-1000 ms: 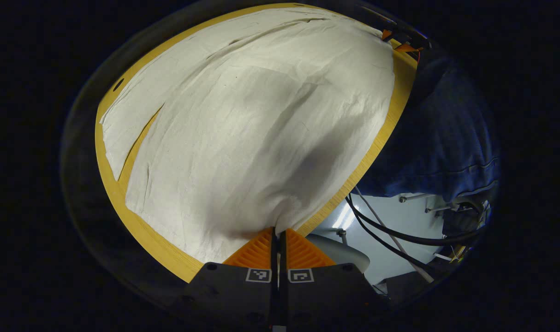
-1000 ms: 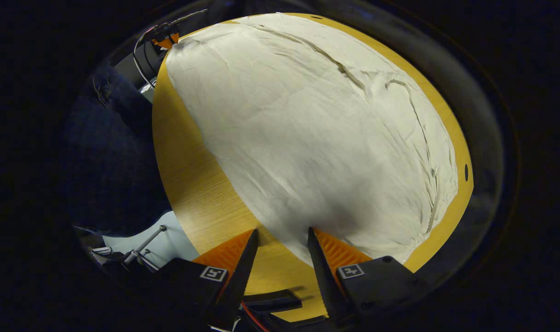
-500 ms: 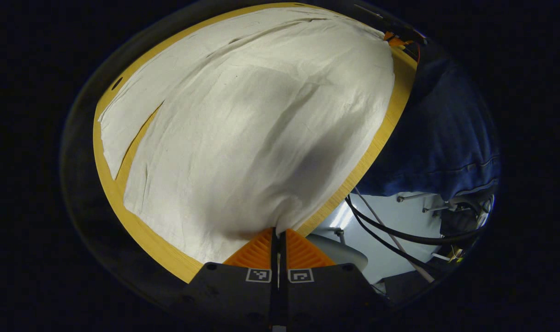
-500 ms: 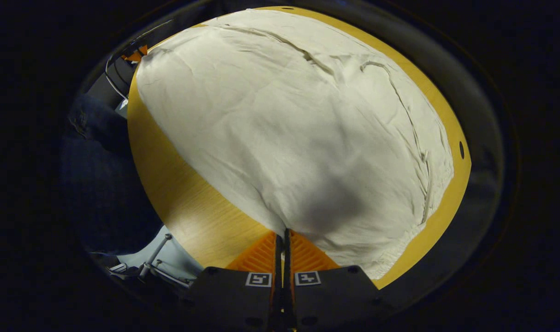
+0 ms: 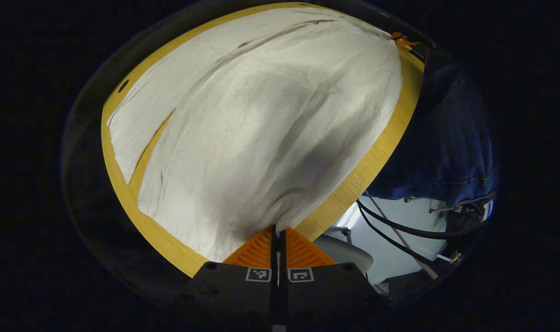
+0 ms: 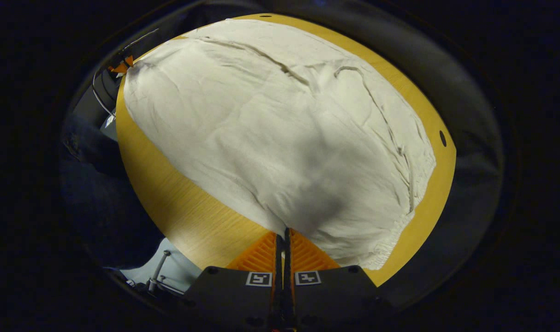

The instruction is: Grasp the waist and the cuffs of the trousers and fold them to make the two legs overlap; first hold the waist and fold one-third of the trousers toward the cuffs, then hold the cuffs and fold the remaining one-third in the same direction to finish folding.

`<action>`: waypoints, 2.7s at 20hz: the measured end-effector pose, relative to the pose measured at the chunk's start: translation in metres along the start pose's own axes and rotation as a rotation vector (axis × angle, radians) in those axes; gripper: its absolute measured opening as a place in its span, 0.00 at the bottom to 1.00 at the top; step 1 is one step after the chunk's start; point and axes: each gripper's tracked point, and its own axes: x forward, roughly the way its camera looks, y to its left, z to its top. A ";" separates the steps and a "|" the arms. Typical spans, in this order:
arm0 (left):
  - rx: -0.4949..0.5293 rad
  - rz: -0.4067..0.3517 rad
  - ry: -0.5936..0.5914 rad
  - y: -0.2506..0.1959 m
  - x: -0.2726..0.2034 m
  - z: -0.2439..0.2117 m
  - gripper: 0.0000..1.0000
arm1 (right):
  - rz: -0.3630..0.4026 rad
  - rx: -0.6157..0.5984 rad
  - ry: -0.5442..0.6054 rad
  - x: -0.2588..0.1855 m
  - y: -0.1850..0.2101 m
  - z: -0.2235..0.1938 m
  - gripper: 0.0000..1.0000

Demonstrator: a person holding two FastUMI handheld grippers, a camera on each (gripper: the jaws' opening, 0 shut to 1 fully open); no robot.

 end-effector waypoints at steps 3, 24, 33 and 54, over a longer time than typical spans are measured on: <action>-0.003 0.126 -0.068 0.041 -0.038 0.027 0.00 | -0.063 0.097 -0.087 -0.021 -0.015 0.017 0.04; -0.493 0.755 -0.521 0.300 -0.103 0.208 0.00 | -0.294 0.609 -0.578 -0.016 -0.175 0.231 0.04; -0.538 0.772 -0.542 0.347 -0.021 0.252 0.00 | -0.233 0.692 -0.572 0.055 -0.197 0.250 0.08; -0.836 0.566 -0.912 0.332 -0.036 0.269 0.97 | -0.454 0.891 -0.586 -0.064 -0.274 0.052 0.98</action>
